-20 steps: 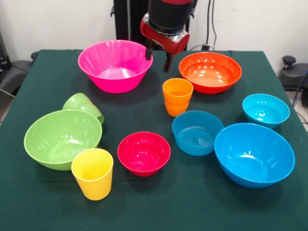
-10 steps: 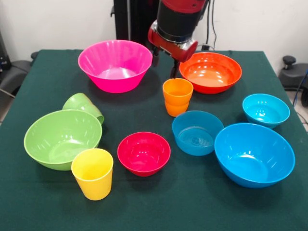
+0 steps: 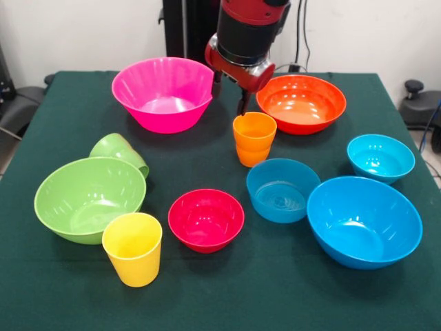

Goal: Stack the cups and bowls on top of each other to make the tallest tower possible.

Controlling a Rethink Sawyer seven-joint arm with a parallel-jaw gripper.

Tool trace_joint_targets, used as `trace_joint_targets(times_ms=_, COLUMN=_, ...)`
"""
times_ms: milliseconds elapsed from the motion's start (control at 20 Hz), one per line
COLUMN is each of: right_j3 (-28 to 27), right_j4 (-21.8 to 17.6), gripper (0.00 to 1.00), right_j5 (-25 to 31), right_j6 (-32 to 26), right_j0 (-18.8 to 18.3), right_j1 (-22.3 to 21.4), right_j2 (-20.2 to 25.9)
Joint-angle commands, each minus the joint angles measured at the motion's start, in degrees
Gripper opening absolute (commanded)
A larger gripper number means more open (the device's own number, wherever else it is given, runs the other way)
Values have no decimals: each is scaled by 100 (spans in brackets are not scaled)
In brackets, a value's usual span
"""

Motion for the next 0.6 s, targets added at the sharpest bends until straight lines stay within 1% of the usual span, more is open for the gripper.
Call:
trace_joint_targets(times_ms=50, right_j3=-398, right_j4=-11, gripper=100, right_j5=331, right_j6=670, right_j0=-55, right_j1=254, right_j2=319)
trace_joint_targets(times_ms=400, right_j3=-425, right_j4=33, gripper=100, right_j5=432, right_j6=720, right_j0=-7, right_j1=219, right_j2=299)
trace_joint_targets(times_ms=600, right_j3=-468, right_j4=68, gripper=100, right_j5=202, right_j6=700, right_j0=-83, right_j1=402, right_j2=391)
